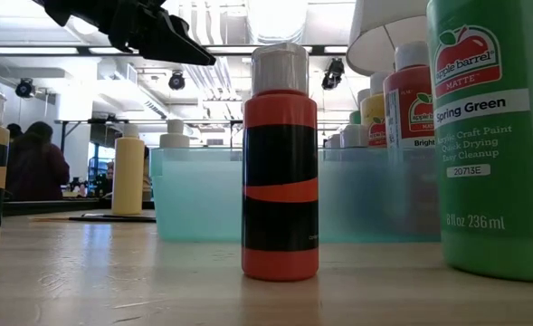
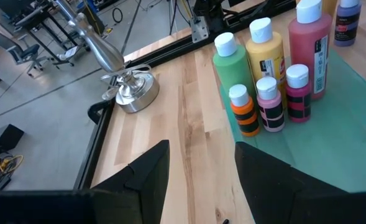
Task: Pick & Place Paint Supplies
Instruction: Put the purple paint bottle into the green bin
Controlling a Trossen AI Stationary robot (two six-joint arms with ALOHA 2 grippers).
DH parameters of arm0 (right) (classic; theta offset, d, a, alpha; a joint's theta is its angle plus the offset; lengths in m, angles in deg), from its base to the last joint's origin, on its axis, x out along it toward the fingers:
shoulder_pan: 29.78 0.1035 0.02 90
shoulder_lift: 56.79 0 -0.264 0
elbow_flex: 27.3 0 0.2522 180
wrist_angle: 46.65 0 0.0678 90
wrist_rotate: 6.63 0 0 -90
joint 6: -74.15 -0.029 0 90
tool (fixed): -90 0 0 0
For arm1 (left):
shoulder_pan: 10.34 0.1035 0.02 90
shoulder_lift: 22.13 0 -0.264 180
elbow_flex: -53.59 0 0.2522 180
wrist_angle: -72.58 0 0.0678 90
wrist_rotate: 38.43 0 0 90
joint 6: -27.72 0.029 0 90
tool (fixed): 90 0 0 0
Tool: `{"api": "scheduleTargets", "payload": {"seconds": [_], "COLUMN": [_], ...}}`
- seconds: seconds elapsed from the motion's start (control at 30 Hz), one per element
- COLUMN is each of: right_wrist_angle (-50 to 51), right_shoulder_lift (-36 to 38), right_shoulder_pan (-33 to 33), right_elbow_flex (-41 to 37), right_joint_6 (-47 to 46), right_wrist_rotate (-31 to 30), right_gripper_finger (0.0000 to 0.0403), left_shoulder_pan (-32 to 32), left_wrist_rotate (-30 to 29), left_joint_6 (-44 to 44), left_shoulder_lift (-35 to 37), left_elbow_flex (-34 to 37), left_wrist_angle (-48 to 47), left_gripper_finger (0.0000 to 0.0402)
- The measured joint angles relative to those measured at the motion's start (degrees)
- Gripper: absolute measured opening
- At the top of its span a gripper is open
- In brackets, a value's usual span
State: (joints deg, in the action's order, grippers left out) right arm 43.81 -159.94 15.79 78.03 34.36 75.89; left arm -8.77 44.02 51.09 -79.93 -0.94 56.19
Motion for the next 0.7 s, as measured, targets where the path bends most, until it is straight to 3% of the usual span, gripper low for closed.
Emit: {"api": "scheduleTargets", "payload": {"seconds": [0.7], "right_wrist_angle": [-8.1], "right_shoulder_lift": [0.1], "right_shoulder_pan": [0.0], "right_elbow_flex": [-8.4], "right_joint_6": [-1.8], "right_wrist_rotate": [2.2], "right_gripper_finger": [0.0189], "left_shoulder_pan": [0.0], "left_wrist_rotate": [0.0], "left_joint_6": [0.0], "left_shoulder_lift": [0.0], "left_elbow_flex": [0.0], "left_wrist_angle": [0.0], "left_gripper_finger": [0.0188]}}
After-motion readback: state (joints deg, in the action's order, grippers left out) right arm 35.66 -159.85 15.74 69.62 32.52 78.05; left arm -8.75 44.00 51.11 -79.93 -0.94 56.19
